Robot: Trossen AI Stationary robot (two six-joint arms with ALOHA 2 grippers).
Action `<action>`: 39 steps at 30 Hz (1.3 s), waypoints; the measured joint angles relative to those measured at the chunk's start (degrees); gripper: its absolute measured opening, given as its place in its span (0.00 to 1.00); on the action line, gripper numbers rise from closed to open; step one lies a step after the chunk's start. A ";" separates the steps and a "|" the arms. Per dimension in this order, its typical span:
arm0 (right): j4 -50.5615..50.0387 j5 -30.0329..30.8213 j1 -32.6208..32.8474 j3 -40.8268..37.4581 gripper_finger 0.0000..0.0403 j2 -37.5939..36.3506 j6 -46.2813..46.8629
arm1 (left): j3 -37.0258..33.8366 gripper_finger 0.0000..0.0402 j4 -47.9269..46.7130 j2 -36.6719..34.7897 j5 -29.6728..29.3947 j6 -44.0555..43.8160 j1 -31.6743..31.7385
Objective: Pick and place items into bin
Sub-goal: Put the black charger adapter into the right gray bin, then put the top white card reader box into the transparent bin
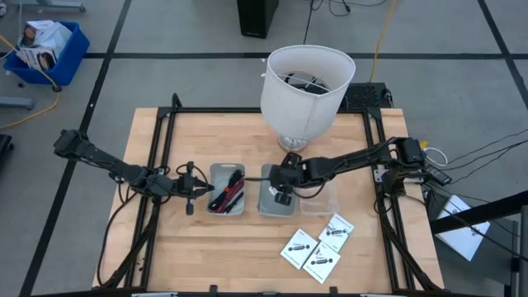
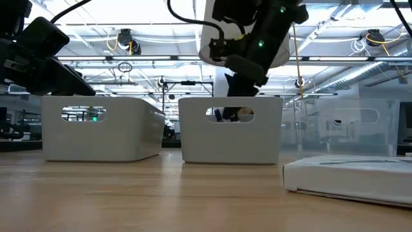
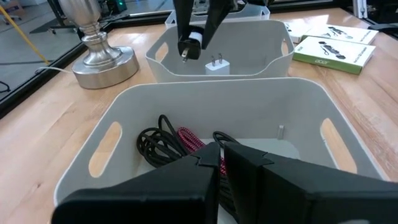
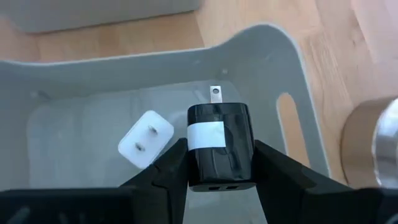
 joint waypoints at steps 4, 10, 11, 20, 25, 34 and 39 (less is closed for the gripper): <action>0.46 -0.87 -0.95 -2.19 0.34 0.08 -0.13 | 0.00 0.08 0.00 -0.02 0.00 0.15 0.01; 2.46 -2.63 -1.88 -3.30 0.34 0.04 -0.33 | 0.00 0.08 0.02 -0.02 -0.02 0.17 0.02; 2.47 -2.67 -1.91 -3.33 0.34 0.04 -0.37 | 0.00 0.08 0.03 0.00 -0.02 0.19 0.02; 2.93 -4.31 -2.15 -3.30 0.34 0.02 -0.26 | 0.00 0.08 0.02 -0.01 -0.04 0.19 0.02; 2.87 -5.59 -2.41 -3.30 0.34 0.02 0.37 | 0.00 0.08 0.00 -0.01 -0.04 0.21 0.00; 2.74 -5.54 -2.54 -3.30 0.47 0.02 1.84 | 0.00 0.08 0.02 0.00 -0.07 0.25 0.02; 2.72 -5.38 -2.61 -3.30 0.45 0.02 2.27 | 0.00 0.08 0.02 -0.01 -0.07 0.24 0.00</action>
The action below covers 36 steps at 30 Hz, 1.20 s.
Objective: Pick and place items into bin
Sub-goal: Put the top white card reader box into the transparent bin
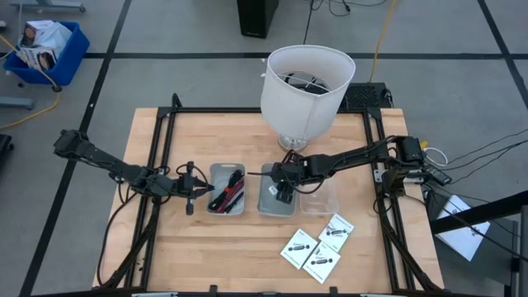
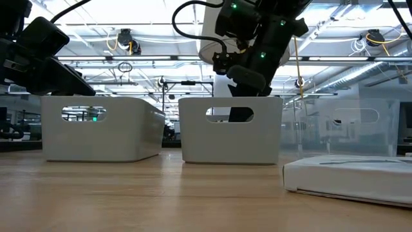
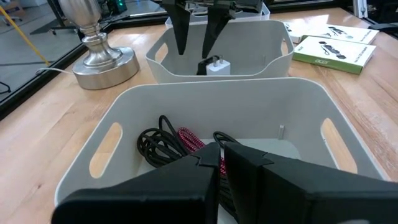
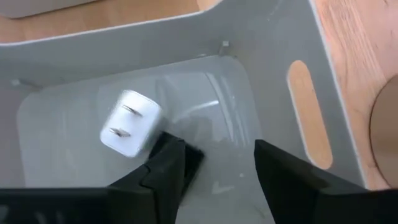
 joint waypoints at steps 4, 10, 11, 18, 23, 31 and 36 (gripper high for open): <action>-0.18 -0.01 0.00 0.00 0.43 -1.01 -0.06 | 0.00 0.08 0.00 0.00 0.00 0.00 0.00; -0.44 0.02 0.65 0.00 0.42 -8.88 -2.51 | 0.00 0.08 0.00 0.01 0.00 -0.01 0.01; -0.80 0.09 1.03 0.00 0.42 -10.76 -3.10 | 0.00 0.08 -0.02 -0.01 0.00 -0.02 0.00; -4.81 0.15 5.67 0.04 0.23 -23.43 -4.06 | 0.00 0.08 -0.04 0.01 0.00 -0.07 0.02; -0.82 -0.04 11.61 -5.03 0.02 -31.18 -5.90 | 0.00 0.08 -0.05 0.00 0.01 -0.35 0.02; 20.68 3.05 17.52 -24.79 0.01 -39.62 -3.75 | 0.01 0.08 -0.04 0.00 0.02 -0.55 0.02; 23.73 4.65 21.53 -33.09 0.00 -40.26 2.14 | 0.02 0.08 -0.12 0.00 0.02 -0.57 0.02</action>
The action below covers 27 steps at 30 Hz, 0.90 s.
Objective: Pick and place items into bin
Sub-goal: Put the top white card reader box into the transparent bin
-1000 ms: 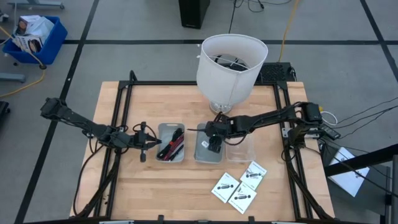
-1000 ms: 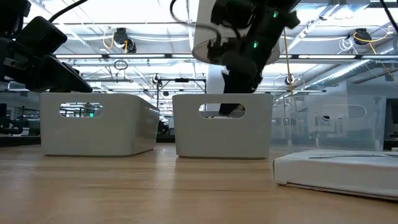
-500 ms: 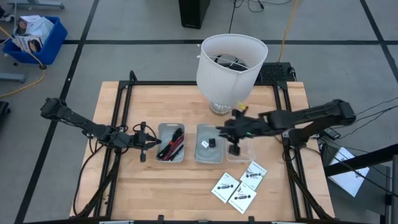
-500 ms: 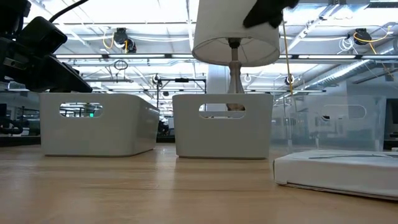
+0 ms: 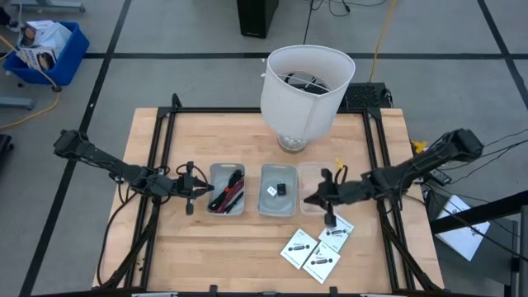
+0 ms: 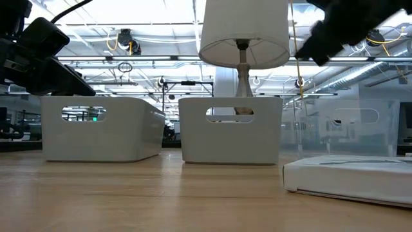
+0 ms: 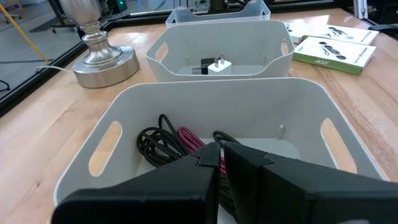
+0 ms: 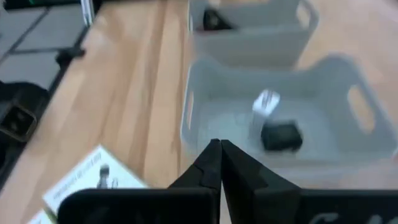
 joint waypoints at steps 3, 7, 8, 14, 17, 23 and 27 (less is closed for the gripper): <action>0.36 1.19 4.79 -1.30 0.00 0.95 1.06 | 0.00 0.08 -0.13 0.01 0.00 -0.02 0.00; 0.17 1.24 11.35 -1.31 0.00 1.09 0.75 | 0.00 0.08 -0.27 0.01 -0.02 0.03 -0.02; -0.40 1.39 12.71 -1.31 0.00 1.09 0.90 | 0.00 0.08 -0.22 -0.02 -0.02 0.15 -0.02; -10.14 1.49 18.75 -1.31 0.00 0.96 10.96 | 0.00 0.08 -0.16 -0.01 -0.02 0.36 -0.01; -18.83 1.08 21.73 -0.21 0.00 0.99 19.56 | 0.00 0.08 -0.25 -0.02 -0.02 0.31 -0.02; -38.34 -0.27 27.25 6.95 0.00 1.30 30.06 | 0.00 0.08 -0.19 -0.01 -0.04 0.22 0.00; -39.77 -3.19 28.84 8.28 0.00 3.09 27.90 | 0.00 0.08 -0.18 -0.01 -0.04 0.20 0.00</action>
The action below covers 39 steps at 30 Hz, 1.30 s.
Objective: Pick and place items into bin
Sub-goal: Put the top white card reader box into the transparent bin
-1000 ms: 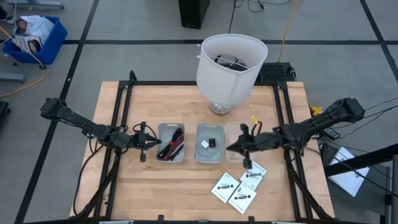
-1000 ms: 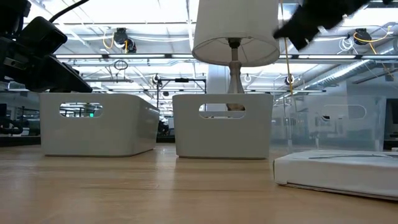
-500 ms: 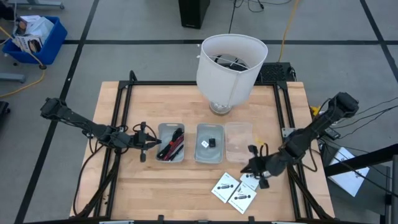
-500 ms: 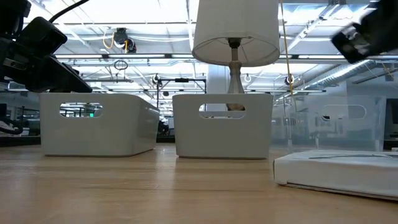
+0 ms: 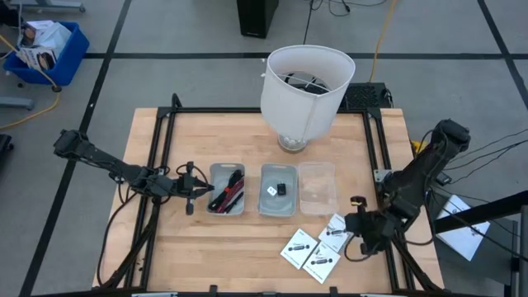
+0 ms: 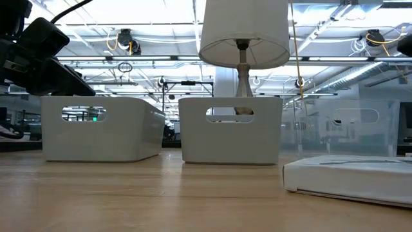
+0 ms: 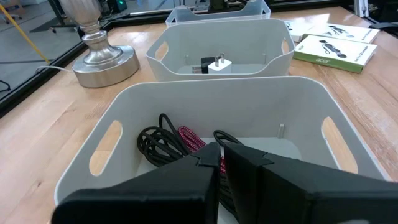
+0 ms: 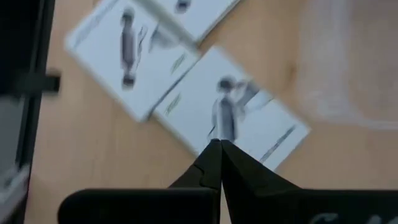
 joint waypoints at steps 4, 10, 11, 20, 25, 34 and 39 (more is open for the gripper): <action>-0.47 -5.39 0.25 0.00 0.00 4.22 -0.92 | 0.00 0.08 -0.02 0.02 -0.02 -0.06 -0.02; -0.62 -6.29 0.18 0.00 0.00 9.25 -3.46 | 0.00 0.08 -0.07 0.02 -0.04 -0.13 -0.02; -0.51 -6.61 0.17 0.00 0.01 9.57 -3.80 | 0.00 0.08 -0.07 0.01 -0.11 -0.15 -0.02; -1.02 -7.74 0.12 0.00 0.25 9.70 -6.54 | 0.00 0.08 -0.24 0.01 -0.22 -0.12 -0.02; -4.54 -7.64 0.12 0.00 0.38 9.74 -11.85 | 0.00 0.08 -0.33 0.02 -0.28 0.04 -0.02; -7.68 -0.44 0.07 -0.04 0.40 9.74 -27.90 | 0.00 0.08 -0.32 0.00 -8.49 -0.23 0.00; -0.52 -3.02 0.09 -0.04 0.39 9.74 -32.79 | 0.00 0.08 -0.33 0.00 -10.56 -0.44 0.00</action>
